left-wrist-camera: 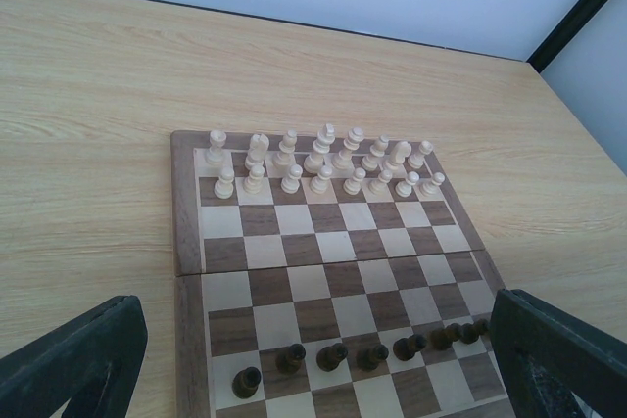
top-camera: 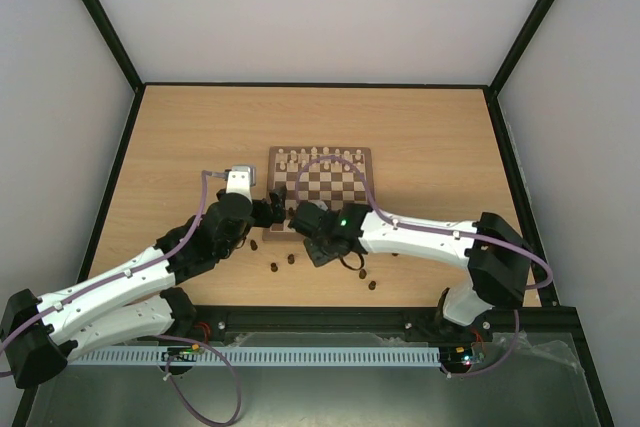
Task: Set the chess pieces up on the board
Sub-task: Place the chess piece on the chessboard.
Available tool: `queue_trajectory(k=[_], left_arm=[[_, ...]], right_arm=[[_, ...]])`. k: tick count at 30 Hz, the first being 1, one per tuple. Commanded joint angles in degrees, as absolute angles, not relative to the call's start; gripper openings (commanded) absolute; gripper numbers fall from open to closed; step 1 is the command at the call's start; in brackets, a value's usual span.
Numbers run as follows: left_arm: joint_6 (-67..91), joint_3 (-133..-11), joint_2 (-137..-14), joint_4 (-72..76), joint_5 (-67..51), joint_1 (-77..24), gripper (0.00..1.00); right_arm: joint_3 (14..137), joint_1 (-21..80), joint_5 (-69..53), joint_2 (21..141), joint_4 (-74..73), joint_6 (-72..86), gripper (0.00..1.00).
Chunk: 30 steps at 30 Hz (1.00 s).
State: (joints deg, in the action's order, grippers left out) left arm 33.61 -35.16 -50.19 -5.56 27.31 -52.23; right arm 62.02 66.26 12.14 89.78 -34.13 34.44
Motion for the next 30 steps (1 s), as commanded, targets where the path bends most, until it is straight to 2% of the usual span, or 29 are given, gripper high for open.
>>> queue_trajectory(k=[1,12,30], left_arm=[[33.8,-34.3,-49.0,-6.3,28.9,-52.4,0.99],[33.9,-34.2,-48.2,-6.5,29.4,-52.4,0.99],[35.7,-32.7,-43.0,-8.2,34.1,-52.4,0.99]], right_arm=[[67.2,63.3,13.8,91.1,-39.3,30.4,0.12],[76.5,58.0,12.8,99.1,-41.7,24.7,0.11],[79.5,55.5,10.7,104.7,-40.5,22.0,0.11]])
